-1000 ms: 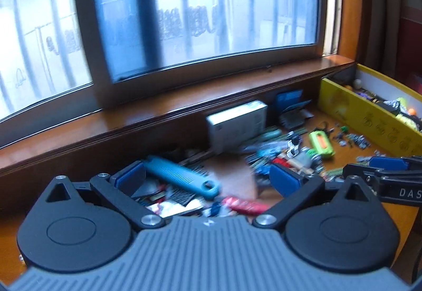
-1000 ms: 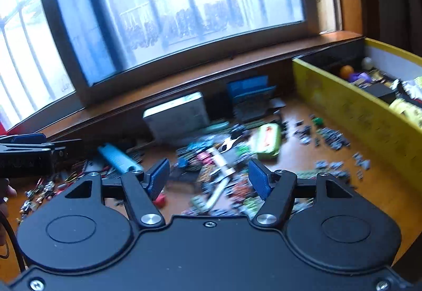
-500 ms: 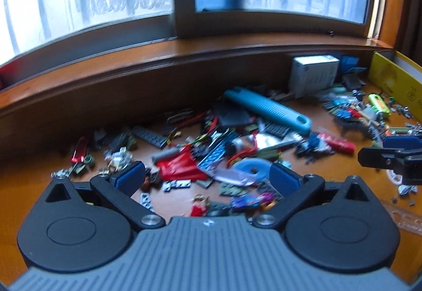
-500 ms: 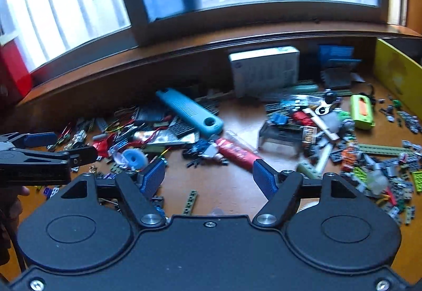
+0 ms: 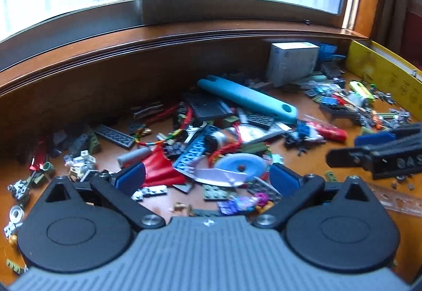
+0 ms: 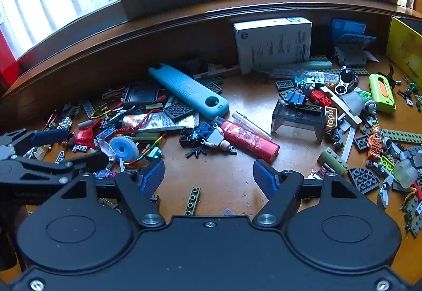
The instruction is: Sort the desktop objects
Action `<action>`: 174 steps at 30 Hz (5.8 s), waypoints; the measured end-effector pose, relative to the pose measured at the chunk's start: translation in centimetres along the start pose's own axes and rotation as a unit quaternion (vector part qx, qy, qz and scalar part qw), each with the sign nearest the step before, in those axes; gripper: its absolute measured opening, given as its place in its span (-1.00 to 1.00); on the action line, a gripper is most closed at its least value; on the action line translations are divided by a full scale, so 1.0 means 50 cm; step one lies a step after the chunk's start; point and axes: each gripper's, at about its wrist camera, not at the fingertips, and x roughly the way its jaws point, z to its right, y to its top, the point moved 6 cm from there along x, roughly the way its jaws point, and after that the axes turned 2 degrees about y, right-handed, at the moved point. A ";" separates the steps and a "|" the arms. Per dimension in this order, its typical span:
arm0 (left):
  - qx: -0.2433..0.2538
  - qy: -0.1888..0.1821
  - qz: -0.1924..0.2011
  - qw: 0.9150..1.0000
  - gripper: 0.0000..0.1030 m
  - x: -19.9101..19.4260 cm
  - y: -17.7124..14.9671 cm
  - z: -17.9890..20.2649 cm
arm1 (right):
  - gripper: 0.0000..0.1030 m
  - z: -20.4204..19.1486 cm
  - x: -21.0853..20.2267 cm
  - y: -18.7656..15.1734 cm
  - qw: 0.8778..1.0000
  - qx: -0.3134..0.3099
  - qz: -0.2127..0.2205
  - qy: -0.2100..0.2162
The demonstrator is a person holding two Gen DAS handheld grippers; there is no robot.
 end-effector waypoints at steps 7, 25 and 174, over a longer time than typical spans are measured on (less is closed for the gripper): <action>-0.035 0.013 -0.007 0.999 0.75 0.031 0.002 -0.059 | 0.41 -0.008 0.006 -0.009 1.000 -0.007 0.002 -0.003; -0.056 0.010 -0.002 0.998 -0.04 0.059 0.001 -0.079 | 0.41 -0.004 0.016 -0.006 1.000 -0.008 0.004 -0.024; 0.053 -0.071 0.067 0.994 0.17 -0.056 0.079 0.007 | 0.56 0.017 -0.144 -0.056 0.993 -0.075 0.085 0.026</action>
